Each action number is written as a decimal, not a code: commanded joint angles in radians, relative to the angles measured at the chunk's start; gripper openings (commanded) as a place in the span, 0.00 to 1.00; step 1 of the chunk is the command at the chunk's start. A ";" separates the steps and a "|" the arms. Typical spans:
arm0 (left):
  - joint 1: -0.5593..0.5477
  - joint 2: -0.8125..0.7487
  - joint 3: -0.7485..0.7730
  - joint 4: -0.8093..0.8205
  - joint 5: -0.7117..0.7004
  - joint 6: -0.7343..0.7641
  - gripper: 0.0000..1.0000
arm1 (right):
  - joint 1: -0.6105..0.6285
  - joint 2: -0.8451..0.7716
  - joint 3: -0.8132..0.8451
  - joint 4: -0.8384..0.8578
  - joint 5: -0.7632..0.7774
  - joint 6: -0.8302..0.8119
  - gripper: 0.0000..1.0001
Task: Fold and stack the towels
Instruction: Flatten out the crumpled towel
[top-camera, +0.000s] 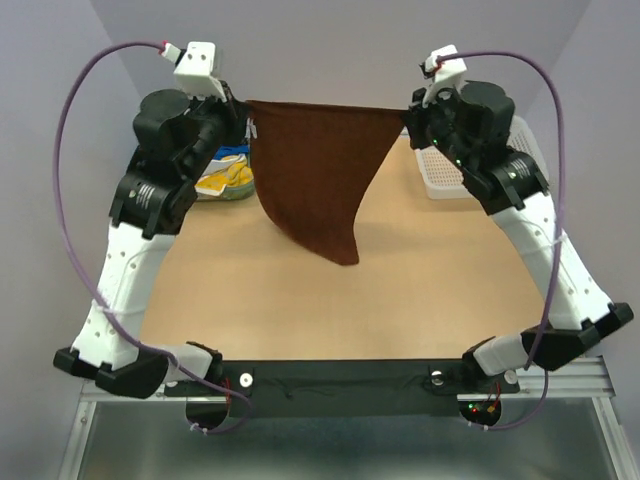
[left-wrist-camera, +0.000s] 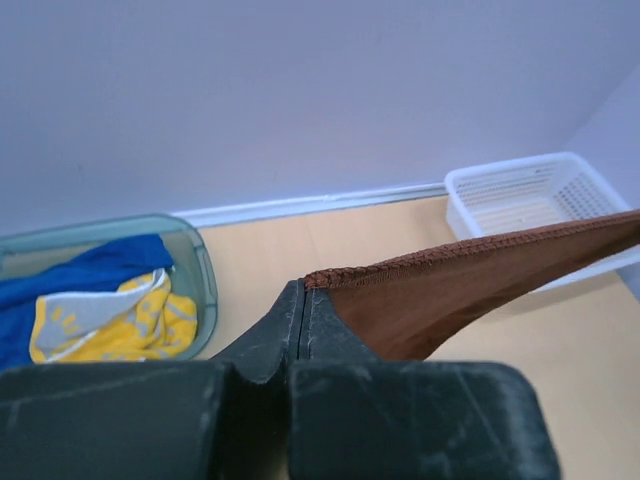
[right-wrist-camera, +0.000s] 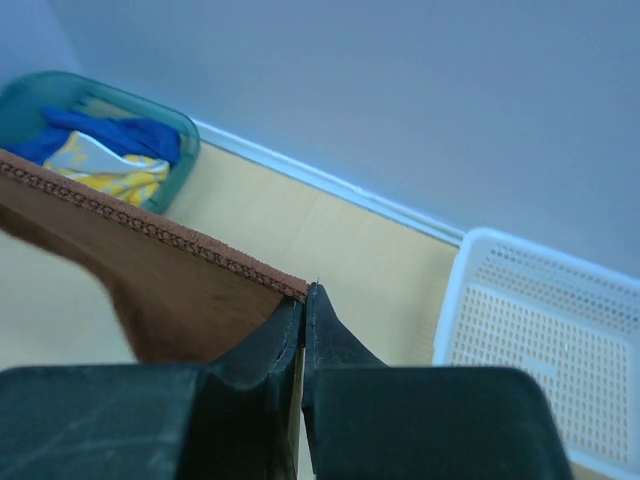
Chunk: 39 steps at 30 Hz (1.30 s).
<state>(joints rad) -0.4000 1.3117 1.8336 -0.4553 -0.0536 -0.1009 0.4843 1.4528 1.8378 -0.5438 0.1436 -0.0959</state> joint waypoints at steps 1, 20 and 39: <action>0.012 -0.158 0.038 0.067 0.046 0.093 0.00 | -0.009 -0.165 0.014 0.070 -0.033 -0.060 0.01; 0.012 -0.373 0.003 0.093 0.163 0.119 0.00 | -0.007 -0.384 0.001 0.071 -0.266 -0.091 0.01; 0.131 0.248 -0.142 0.244 -0.230 0.069 0.00 | -0.041 0.220 0.040 0.277 0.114 -0.140 0.01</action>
<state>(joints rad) -0.3229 1.5532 1.6215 -0.2668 -0.1829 -0.0189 0.4789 1.6135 1.8069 -0.3782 0.1684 -0.2146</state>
